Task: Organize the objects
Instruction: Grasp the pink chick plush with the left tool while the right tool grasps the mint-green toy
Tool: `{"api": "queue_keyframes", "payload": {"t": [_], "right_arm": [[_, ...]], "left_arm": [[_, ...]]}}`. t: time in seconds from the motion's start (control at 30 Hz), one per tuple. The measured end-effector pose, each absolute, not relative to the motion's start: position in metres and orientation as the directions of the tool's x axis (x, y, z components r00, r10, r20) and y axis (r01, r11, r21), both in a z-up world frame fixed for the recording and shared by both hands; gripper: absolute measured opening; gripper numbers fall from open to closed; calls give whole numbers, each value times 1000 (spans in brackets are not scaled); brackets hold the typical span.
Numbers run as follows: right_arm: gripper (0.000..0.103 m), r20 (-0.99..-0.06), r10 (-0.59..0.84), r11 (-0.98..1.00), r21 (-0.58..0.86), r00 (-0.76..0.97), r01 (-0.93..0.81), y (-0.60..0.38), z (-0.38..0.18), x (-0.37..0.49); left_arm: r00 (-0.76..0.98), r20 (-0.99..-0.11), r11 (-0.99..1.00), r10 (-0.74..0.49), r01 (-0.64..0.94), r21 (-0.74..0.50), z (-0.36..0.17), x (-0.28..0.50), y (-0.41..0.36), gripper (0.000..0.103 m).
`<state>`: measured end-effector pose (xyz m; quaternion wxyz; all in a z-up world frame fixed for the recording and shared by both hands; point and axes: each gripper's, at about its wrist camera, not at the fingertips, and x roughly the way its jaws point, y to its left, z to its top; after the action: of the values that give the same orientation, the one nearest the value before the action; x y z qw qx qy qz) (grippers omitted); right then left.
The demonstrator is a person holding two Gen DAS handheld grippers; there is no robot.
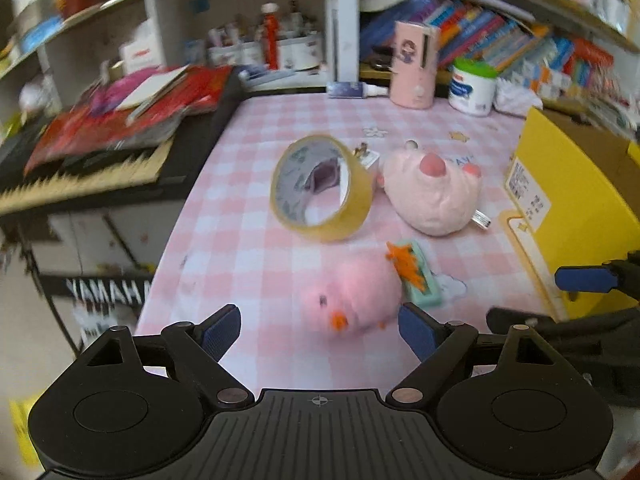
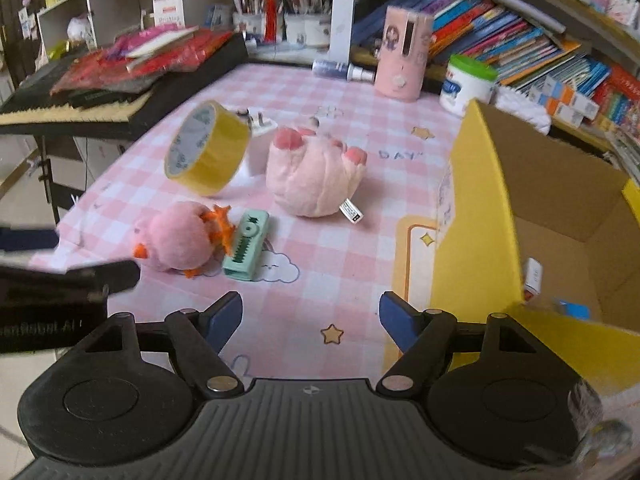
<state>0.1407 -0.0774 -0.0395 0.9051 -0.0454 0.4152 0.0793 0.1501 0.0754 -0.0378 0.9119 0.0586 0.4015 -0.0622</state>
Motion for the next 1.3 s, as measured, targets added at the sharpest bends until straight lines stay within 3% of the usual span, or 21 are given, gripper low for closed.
{"api": "queue_keyframes", "payload": {"t": [0.37, 0.43, 0.47, 0.57, 0.63, 0.67, 0.83, 1.03, 1.27, 1.3], "right_arm": [[70, -789, 121, 967, -43, 603, -250, -79, -56, 176], [71, -791, 120, 964, -52, 601, -260, -79, -57, 179], [71, -790, 123, 963, -51, 600, -264, -79, -58, 180], [71, -784, 141, 961, -39, 605, -275, -80, -56, 184], [70, -781, 151, 958, -34, 606, -283, -78, -56, 186], [71, -780, 157, 958, -29, 606, -286, -78, -55, 188], [70, -770, 202, 950, 4, 605, -312, -69, -53, 198], [56, -769, 245, 926, 5, 591, -378, -43, -61, 216], [23, -788, 271, 903, 9, 553, -429, -25, -79, 221], [23, -786, 275, 900, 6, 555, -437, -24, -80, 220]], "left_arm": [[592, -797, 939, -118, 327, 104, -62, 201, 54, 81], [572, -811, 934, -124, 342, 98, -69, 207, 52, 75], [552, -824, 933, -129, 348, 87, -74, 210, 51, 62], [548, -827, 932, -125, 351, 92, -76, 209, 50, 61], [553, -825, 943, -115, 322, 84, -72, 206, 54, 58], [556, -823, 952, -119, 300, 65, -70, 205, 59, 45], [579, -807, 990, -115, 132, -47, -52, 190, 93, 45], [602, -791, 992, -104, 9, -124, -38, 174, 117, 45], [622, -773, 987, -126, -4, -164, -28, 159, 125, 45], [624, -771, 986, -128, -3, -166, -27, 158, 125, 45]]}}
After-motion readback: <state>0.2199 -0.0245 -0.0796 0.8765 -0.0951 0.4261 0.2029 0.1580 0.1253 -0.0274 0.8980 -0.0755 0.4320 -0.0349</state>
